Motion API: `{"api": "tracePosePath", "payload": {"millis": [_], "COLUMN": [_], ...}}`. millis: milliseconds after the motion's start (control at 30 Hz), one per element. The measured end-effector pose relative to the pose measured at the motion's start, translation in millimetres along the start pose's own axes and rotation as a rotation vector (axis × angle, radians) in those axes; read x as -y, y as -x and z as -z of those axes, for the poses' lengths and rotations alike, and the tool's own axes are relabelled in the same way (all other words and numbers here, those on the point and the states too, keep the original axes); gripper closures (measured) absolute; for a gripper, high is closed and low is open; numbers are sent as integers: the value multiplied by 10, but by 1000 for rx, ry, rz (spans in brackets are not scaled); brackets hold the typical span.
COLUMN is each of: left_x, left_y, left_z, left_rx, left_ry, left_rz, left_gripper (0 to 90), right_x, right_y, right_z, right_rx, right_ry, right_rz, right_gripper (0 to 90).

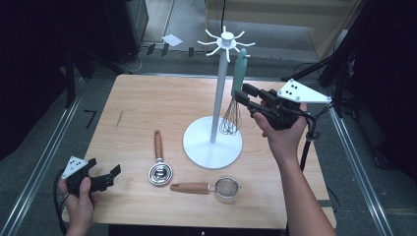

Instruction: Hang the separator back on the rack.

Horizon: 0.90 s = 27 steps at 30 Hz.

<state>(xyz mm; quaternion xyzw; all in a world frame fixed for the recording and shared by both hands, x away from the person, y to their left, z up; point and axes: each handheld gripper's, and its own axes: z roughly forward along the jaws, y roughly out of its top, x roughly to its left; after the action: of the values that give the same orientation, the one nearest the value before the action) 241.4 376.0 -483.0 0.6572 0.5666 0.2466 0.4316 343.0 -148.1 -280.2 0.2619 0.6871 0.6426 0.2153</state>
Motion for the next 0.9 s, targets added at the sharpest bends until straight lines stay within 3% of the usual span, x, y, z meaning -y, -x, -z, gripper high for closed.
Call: {"api": "tracePosePath", "payload": {"millis": [167, 200, 233, 467, 567, 633, 733, 900], "left_x": [0, 0, 0, -1, 0, 0, 0, -1], "left_y": [1, 1, 1, -2, -5, -6, -6, -8], "left_z": [-1, -1, -1, -2, -2, -2, -3, -2], "left_rx": [-1, -1, -1, -1, 2, 2, 1, 3], "left_ry": [0, 0, 0, 0, 2, 2, 2, 2], "left_rz": [1, 1, 1, 1, 5, 6, 8, 9], "left_gripper": [0, 0, 0, 0, 0, 0, 0, 0], "right_x": [-68, -68, -91, -188, -285, -373, -463, -580], "right_y": [12, 12, 7, -23, -22, 2, 17, -48], "right_z": [49, 49, 47, -2, -43, -36, -30, -81], "right_rx": [44, 44, 69, 111, 143, 144, 141, 152], "right_ry": [22, 22, 18, 23, 47, 69, 86, 95], "right_rz": [-9, -9, -9, 2, 29, 57, 44, 75], "right_gripper": [815, 815, 892, 900, 900, 900, 900, 900]}}
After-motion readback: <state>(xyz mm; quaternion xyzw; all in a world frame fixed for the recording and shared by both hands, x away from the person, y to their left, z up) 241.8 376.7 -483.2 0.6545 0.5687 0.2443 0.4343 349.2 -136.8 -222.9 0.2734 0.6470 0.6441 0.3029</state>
